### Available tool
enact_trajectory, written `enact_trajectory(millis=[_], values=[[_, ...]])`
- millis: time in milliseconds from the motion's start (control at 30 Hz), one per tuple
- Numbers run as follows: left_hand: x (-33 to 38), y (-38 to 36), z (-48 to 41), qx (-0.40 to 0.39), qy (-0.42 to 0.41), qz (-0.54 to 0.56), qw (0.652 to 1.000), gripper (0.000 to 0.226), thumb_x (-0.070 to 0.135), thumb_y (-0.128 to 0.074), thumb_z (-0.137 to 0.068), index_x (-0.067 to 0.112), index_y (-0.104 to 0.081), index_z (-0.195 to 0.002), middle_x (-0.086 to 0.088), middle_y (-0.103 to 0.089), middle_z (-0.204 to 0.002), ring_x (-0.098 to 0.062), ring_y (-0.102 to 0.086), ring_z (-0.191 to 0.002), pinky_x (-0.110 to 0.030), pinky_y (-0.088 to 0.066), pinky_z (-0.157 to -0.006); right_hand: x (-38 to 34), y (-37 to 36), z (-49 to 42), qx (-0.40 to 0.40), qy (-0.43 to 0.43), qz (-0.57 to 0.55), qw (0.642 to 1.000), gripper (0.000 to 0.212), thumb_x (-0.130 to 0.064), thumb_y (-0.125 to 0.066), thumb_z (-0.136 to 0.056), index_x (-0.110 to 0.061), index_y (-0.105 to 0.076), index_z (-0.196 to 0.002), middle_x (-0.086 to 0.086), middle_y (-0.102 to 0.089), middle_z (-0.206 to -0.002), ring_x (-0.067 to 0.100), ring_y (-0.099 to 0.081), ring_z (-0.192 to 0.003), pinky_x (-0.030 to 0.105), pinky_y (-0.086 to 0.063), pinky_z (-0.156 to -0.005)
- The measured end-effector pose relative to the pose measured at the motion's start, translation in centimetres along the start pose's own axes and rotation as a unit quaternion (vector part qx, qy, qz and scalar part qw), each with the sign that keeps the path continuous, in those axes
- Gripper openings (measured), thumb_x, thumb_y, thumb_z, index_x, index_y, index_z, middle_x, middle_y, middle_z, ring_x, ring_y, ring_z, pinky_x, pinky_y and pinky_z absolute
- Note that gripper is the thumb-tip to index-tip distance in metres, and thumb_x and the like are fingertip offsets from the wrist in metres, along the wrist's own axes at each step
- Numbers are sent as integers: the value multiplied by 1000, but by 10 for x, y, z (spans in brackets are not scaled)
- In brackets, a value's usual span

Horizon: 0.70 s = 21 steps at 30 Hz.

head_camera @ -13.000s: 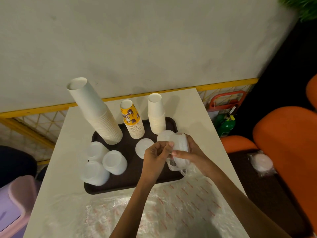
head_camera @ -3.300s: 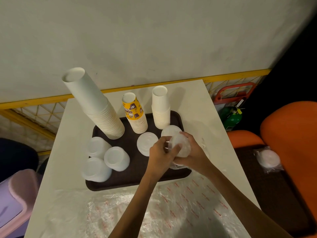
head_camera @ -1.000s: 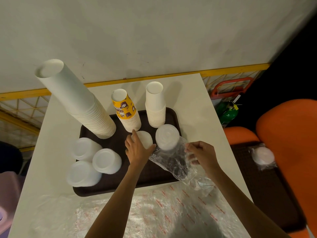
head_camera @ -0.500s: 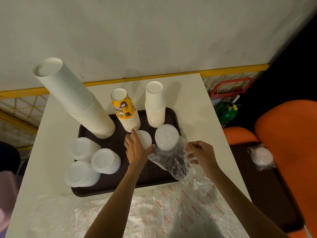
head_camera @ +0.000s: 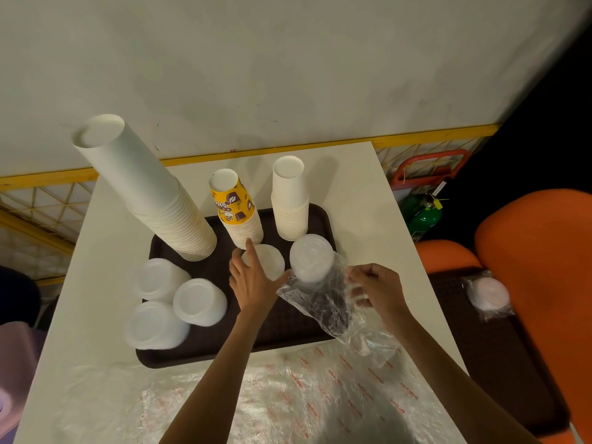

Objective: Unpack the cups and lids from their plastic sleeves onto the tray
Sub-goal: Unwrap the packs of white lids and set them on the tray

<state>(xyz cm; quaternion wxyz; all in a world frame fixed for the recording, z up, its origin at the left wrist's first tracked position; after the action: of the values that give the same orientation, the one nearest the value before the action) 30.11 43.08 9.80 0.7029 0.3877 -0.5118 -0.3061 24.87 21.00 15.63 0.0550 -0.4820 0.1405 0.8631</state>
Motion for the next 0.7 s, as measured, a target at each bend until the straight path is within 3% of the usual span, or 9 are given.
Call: enact_trajectory(millis=[167, 333, 400, 533, 600, 667, 700], values=[[5, 35, 29, 128, -42, 167, 977, 82, 44, -68, -78, 8, -35, -143, -19, -32, -146, -33, -32, -133, -42, -32, -104, -3, 4, 1, 4, -9, -36, 999, 14, -18, -63, -90, -11, -63, -78, 3, -68, -71, 16, -59, -55, 22, -49, -47], [-2, 61, 57, 195, -3, 323, 926, 47, 32, -57, -90, 10, -47, -130, -10, -49, -133, -23, -50, -120, -26, -41, -95, -11, 6, 8, 7, -3, -69, 998, 15, -20, -62, -91, -9, -62, -80, 6, -68, -73, 14, -60, -50, 22, -50, -47], [4, 67, 70, 160, -5, 376, 913, 34, 26, -53, -95, 12, -49, -126, -7, -54, -127, -19, -55, -113, -15, -43, -87, -13, 8, 11, 9, -2, -94, 996, 16, -20, -61, -92, -9, -61, -80, 6, -68, -74, 13, -61, -50, 22, -51, -47], [28, 63, 96, -24, 11, 457, 889, 61, 50, -51, -82, 18, -43, -133, 3, -51, -125, -16, -53, -115, -31, -48, -95, -16, 7, 24, 10, -14, -145, 989, 19, -22, -58, -93, -13, -60, -77, 6, -67, -77, 17, -62, -63, 26, -51, -57], [43, 57, 109, -117, 17, 457, 882, 74, 57, -58, -78, 21, -37, -139, 6, -50, -123, -14, -53, -115, -30, -46, -96, -17, 5, 29, 2, -26, -165, 986, 18, -23, -57, -94, -12, -60, -79, 6, -67, -79, 19, -62, -66, 30, -49, -64], [54, 50, 119, -169, 15, 457, 873, 75, 52, -62, -73, 20, -37, -136, 5, -56, -119, -11, -57, -110, -28, -46, -95, -17, 4, 35, -4, -34, -186, 982, 16, -23, -57, -94, -12, -59, -83, 7, -67, -82, 20, -63, -68, 32, -50, -68], [58, 47, 121, -168, 15, 459, 873, 65, 46, -64, -74, 19, -42, -130, 5, -61, -112, -8, -61, -103, -28, -48, -94, -18, 5, 37, -5, -36, -191, 981, 16, -23, -57, -94, -12, -58, -84, 8, -67, -84, 20, -63, -69, 33, -51, -69]])
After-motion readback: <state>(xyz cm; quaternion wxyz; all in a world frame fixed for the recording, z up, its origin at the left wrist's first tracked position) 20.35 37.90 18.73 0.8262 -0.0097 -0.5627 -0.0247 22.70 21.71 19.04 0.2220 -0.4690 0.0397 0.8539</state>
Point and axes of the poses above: each hand's wrist, its own z-axis away from the middle knuckle, its own y-axis out of the back of the hand, x = y × z, the point moved 4 cm from there along -z, towards the middle knuckle
